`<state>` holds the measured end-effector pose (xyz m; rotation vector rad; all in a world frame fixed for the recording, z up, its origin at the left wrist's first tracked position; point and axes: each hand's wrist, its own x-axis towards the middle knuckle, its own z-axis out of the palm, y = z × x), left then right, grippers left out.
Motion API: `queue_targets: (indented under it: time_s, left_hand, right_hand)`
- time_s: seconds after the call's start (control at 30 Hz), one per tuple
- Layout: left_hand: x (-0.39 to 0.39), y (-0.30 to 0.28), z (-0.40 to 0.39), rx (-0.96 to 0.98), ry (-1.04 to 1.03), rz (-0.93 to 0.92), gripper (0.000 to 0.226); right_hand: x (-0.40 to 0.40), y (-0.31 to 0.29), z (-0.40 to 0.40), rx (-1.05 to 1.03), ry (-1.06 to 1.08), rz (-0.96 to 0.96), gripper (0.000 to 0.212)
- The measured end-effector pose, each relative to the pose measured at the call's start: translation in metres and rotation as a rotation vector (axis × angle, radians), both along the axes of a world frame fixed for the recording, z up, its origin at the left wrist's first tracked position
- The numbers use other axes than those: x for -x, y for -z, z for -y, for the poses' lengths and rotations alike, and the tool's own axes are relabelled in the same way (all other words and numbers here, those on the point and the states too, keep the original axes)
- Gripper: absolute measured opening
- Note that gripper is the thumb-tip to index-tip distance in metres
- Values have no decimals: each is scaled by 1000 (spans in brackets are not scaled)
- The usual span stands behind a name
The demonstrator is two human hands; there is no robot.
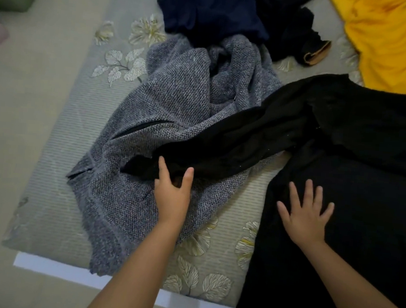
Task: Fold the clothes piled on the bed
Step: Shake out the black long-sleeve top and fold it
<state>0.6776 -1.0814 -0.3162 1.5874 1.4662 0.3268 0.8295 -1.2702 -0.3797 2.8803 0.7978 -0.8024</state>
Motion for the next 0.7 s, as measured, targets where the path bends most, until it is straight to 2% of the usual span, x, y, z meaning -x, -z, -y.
queue_targets:
  time_s: [0.1,0.23,0.43,0.53,0.63,0.7]
  left_hand:
    - [-13,-16,14,-79,62,33,81]
    - [-61,-46,27,-143,208,37,87]
    - [-187,-85,70,-384,573,-18,82]
    - [-259,-94,110,-500,800,-29,79]
    - [-327,-87,161,-585,1070,12,75]
    - [-366,-73,200,-603,1311,-40,74]
  right_hand:
    - [-10,-6,8,-15,-50,-106,58]
    - [-35,-21,38,-123,-51,-154,56]
    - [-110,-42,116,-68,173,6,57]
    - [-150,-48,164,-114,260,39,56]
    - [-181,-53,213,-187,374,61,72]
    - [-198,-47,247,-200,443,73,86]
